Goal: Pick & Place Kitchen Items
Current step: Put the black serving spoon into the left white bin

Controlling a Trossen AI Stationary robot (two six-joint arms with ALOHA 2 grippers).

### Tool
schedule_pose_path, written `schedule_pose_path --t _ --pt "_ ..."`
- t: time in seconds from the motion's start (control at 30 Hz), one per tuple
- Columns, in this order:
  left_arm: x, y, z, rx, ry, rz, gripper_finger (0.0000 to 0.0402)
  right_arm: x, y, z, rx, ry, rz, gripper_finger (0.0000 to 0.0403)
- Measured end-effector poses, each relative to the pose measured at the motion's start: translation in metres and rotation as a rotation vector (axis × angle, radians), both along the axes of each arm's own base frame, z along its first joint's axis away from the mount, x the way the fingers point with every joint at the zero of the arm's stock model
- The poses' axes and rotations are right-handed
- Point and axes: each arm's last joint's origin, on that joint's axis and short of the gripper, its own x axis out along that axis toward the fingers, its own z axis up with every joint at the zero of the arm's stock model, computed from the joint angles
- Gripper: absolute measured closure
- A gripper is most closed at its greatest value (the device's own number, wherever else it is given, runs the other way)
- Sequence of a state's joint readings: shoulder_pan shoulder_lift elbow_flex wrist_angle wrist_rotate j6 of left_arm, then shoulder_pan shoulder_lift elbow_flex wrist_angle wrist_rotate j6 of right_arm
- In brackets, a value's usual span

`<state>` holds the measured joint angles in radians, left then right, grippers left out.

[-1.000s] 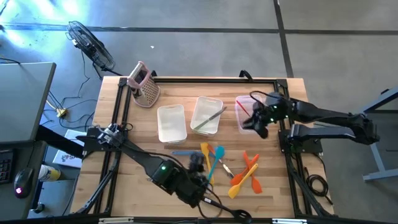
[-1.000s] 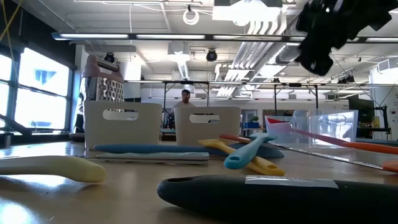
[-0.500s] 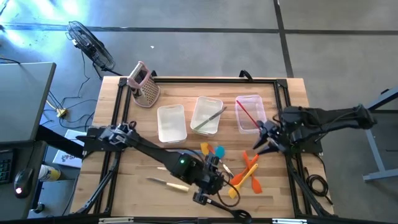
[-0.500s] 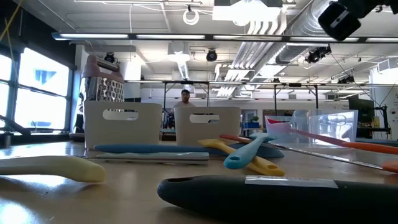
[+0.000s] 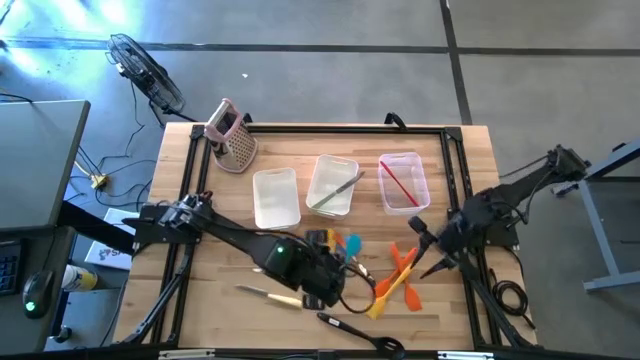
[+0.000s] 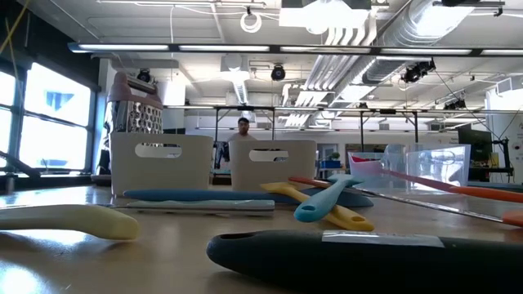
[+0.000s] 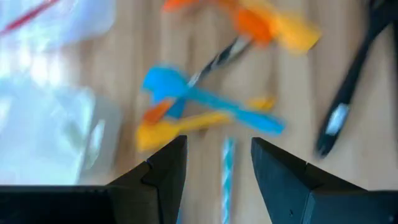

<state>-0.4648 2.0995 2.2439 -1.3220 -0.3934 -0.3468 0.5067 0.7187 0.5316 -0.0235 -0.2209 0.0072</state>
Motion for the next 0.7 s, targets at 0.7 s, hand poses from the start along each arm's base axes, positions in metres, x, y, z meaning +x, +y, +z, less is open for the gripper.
schedule_pose_path --t 0.7 --pt "-0.047 0.02 0.051 -0.014 0.102 -0.092 0.0229 0.079 0.095 -0.023 -0.349 0.11 -0.401 0.027"
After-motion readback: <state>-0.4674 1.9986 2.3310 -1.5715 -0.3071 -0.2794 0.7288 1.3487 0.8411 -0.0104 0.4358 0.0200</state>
